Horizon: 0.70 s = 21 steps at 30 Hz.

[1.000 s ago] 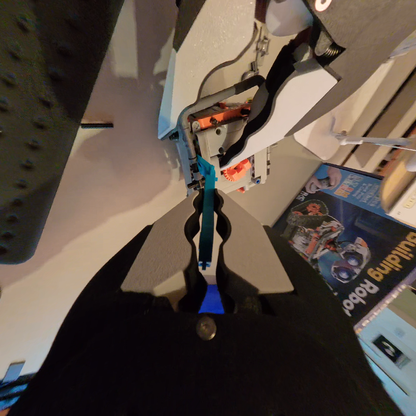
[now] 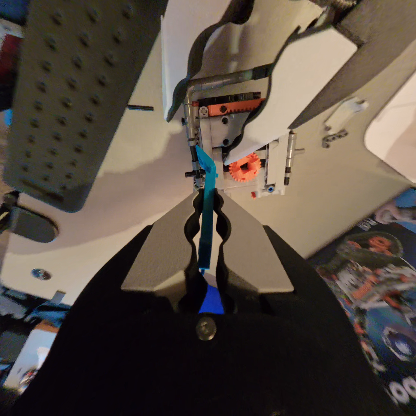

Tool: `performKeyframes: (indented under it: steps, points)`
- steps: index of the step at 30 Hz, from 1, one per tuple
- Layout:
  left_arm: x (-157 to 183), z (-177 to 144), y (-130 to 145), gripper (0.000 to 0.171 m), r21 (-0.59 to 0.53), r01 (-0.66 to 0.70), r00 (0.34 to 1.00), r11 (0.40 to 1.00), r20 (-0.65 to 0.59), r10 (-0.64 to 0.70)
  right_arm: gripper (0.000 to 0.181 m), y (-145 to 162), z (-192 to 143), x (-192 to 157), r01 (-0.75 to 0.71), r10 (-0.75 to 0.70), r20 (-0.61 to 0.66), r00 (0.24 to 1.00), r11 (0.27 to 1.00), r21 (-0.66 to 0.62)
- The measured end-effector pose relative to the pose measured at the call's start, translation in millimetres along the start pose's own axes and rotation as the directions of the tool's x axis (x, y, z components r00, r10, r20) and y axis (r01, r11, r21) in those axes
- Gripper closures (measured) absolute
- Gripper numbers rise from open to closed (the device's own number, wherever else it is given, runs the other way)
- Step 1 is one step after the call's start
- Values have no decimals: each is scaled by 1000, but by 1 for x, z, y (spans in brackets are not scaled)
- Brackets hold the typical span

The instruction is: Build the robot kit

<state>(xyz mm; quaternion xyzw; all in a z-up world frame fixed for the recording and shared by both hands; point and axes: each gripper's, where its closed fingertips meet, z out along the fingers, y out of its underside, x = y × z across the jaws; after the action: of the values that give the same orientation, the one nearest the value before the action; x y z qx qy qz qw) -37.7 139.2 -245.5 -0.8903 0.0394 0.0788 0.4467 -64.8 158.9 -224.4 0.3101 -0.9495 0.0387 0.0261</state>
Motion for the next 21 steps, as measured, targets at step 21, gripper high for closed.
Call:
performKeyframes:
  steps: [21]
  points:
    - [-2, 2, -2, 115, 2, 20, 1000, 1000, -5, -20, 176, 42, 1, 0, -194, 196, -81, 977, 981, 29]
